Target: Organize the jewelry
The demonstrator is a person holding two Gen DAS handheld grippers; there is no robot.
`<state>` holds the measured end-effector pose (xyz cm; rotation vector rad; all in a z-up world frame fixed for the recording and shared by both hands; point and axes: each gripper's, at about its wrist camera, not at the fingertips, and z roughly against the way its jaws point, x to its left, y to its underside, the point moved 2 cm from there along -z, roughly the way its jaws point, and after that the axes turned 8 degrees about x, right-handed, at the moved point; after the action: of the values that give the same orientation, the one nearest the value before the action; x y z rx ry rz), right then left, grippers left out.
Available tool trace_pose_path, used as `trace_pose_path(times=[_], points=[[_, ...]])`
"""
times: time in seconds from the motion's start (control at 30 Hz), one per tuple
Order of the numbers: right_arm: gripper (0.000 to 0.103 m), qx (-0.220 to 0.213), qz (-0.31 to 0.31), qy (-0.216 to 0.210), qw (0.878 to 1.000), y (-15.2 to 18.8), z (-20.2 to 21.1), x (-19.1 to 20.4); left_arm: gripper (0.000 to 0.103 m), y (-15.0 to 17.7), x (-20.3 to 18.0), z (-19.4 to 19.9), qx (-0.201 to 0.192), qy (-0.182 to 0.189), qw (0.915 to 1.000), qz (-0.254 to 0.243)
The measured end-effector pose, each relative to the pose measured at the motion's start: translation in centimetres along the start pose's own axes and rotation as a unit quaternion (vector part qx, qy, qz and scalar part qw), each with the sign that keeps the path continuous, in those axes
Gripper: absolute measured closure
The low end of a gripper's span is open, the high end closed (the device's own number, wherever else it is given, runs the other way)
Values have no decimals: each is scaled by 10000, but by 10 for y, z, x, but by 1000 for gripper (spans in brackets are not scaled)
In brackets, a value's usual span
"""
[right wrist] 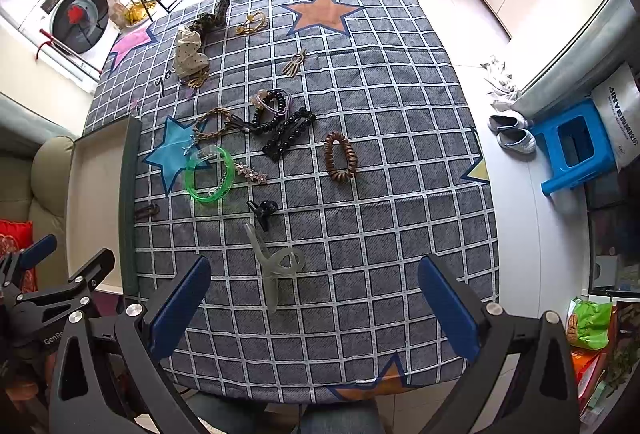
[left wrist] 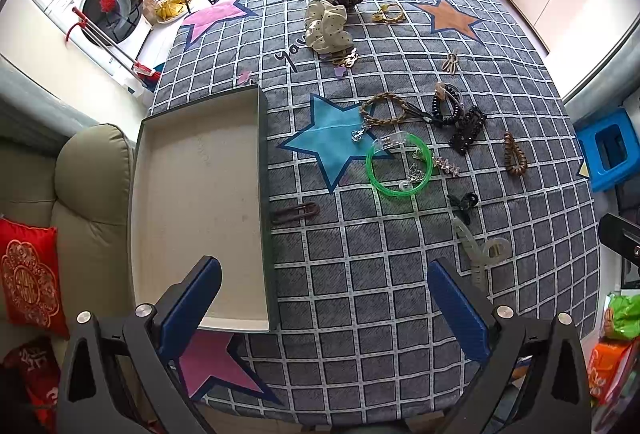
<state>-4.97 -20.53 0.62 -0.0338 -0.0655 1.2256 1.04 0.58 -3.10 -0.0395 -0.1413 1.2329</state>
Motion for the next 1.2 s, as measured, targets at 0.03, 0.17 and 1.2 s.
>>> trace_pose_path(times=[0.03,0.17,1.2], points=[[0,1,0,-2,10000,0,0,0,0,0,0,0,1,1,10000,2],[0,21,-9,-2,10000,0,-5,1,0,3,5,-8,52,48,9999,83],[6,563,-180,38,9982,-82,-139,-31,20,-78,-3,-140,677,932,9889,940]])
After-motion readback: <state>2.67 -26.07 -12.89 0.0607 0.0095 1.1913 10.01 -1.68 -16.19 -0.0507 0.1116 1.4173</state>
